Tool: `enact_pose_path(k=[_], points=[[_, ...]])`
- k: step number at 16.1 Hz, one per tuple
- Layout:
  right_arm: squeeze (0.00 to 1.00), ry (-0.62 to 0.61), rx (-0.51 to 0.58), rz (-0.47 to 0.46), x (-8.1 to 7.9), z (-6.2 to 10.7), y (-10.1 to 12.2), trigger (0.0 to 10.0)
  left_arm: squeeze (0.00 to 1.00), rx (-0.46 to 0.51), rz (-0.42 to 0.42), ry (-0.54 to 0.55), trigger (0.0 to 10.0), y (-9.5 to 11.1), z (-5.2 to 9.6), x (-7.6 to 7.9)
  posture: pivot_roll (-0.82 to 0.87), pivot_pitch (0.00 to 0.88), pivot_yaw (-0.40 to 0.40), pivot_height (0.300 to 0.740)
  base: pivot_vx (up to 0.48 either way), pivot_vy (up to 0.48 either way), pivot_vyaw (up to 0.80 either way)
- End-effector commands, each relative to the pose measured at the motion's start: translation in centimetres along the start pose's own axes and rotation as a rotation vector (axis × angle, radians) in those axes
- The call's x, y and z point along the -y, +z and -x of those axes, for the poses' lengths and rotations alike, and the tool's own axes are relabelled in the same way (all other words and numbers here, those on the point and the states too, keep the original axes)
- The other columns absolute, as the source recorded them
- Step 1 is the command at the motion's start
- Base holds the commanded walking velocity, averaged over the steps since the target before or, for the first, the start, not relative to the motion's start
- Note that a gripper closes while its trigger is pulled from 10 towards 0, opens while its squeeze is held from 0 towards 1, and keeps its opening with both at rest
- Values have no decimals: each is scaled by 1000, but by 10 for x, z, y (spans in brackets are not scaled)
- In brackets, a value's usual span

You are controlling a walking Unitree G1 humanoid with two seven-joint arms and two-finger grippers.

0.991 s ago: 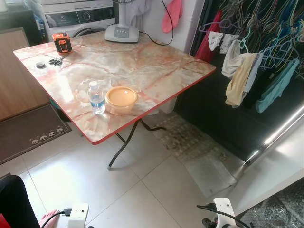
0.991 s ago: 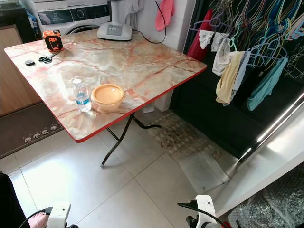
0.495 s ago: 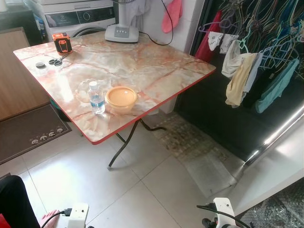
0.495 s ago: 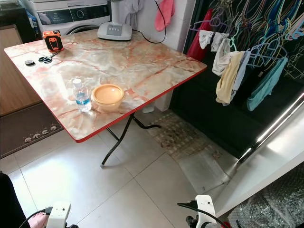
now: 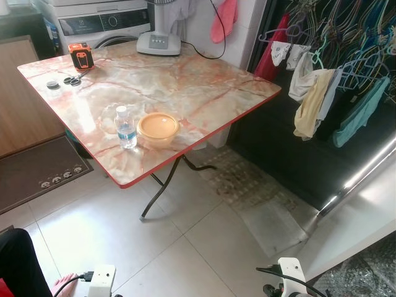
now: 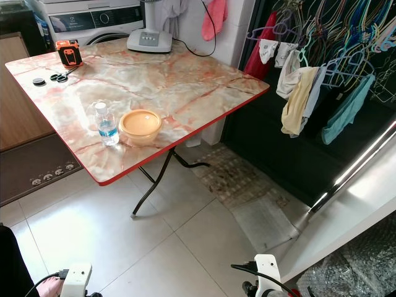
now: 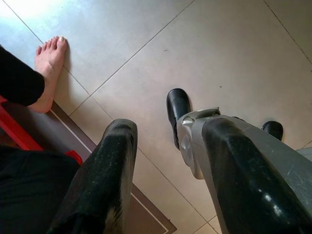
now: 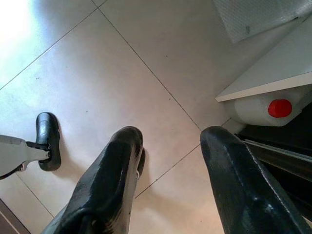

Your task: Restocking fridge

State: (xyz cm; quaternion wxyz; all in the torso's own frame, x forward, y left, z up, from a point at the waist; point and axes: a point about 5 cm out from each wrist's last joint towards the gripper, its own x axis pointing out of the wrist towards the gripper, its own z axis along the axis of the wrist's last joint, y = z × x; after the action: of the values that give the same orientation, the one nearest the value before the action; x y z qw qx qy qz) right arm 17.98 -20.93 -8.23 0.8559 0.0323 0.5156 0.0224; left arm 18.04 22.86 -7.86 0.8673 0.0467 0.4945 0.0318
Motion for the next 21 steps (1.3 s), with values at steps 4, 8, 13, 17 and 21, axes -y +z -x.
enact_pose_path(k=[4,8,13,17,21], points=[[0,-7,6,4,4,1,4,10000,0,-10,-19,-14,10000,-3,0,4,8,0,-119,740,0,0,0],[0,-7,7,6,5,1,4,10000,0,-7,-16,-16,10000,-3,0,4,7,0,-119,740,0,0,0],[0,-13,17,21,5,1,5,10000,0,27,0,-25,10000,-1,0,5,-17,0,-116,740,0,0,0],[0,-76,126,7,7,2,12,10000,0,124,24,11,10000,5,1,3,-19,0,-114,740,0,0,0],[0,-119,274,-50,8,5,20,10000,0,269,95,74,10000,12,5,0,-21,0,-111,740,0,0,0]])
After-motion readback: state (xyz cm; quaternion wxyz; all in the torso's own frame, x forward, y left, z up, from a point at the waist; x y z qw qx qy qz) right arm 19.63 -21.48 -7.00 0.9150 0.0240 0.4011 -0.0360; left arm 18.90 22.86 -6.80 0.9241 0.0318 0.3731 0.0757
